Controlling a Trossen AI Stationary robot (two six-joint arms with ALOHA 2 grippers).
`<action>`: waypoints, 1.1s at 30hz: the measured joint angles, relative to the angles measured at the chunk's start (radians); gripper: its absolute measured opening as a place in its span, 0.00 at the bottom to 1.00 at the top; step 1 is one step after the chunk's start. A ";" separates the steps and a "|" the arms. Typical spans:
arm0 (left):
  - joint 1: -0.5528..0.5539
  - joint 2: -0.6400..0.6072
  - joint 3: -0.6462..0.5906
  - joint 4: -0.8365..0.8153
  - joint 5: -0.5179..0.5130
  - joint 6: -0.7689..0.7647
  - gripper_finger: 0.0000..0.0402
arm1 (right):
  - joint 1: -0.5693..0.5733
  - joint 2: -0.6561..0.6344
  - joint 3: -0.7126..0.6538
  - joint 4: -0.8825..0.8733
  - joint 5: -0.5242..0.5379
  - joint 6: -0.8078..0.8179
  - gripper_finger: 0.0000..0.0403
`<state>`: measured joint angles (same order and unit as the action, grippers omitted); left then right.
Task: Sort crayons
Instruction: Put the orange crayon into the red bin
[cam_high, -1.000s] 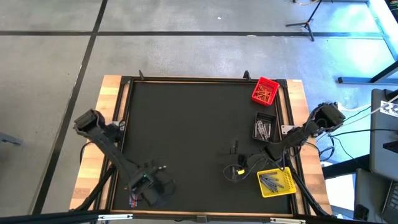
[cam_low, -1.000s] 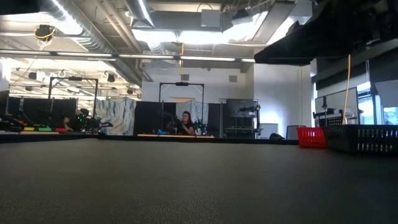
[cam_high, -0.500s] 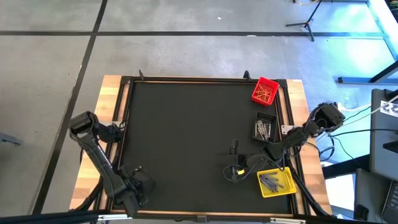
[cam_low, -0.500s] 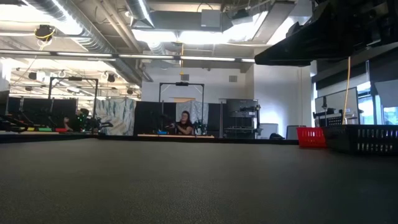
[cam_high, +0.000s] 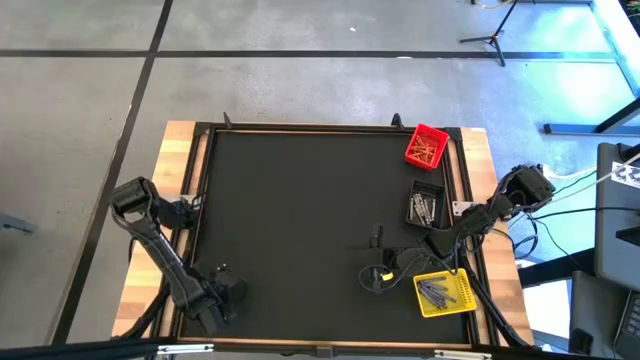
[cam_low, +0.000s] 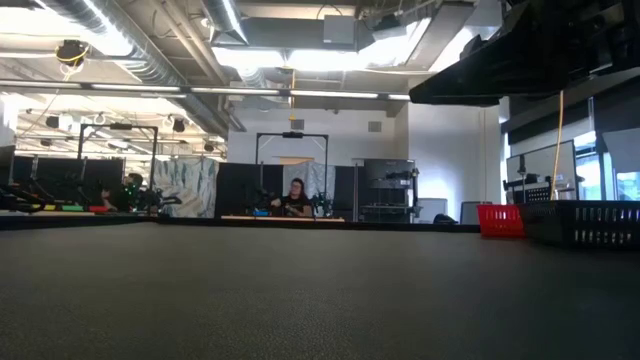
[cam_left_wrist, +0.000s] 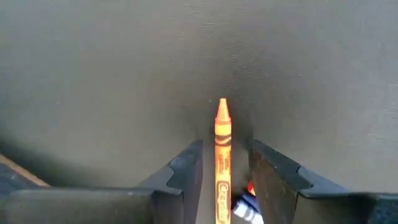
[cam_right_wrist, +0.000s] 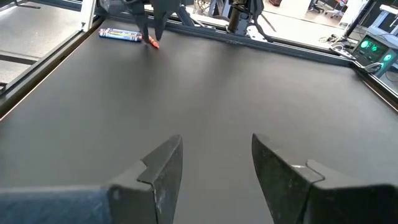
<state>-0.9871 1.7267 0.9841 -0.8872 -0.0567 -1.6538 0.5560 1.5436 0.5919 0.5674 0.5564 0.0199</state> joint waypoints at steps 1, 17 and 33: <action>0.000 0.000 -0.011 0.017 0.000 0.007 0.30 | 0.000 0.000 0.000 0.000 0.000 0.000 0.47; 0.000 -0.004 -0.047 0.042 -0.025 0.068 0.12 | 0.000 0.000 0.000 -0.001 0.000 0.000 0.47; 0.001 -0.072 0.025 -0.046 -0.178 0.096 0.02 | 0.000 -0.001 0.000 0.001 0.005 0.000 0.47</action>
<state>-0.9858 1.6547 1.0088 -0.9328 -0.2348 -1.5578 0.5556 1.5429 0.5919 0.5683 0.5613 0.0196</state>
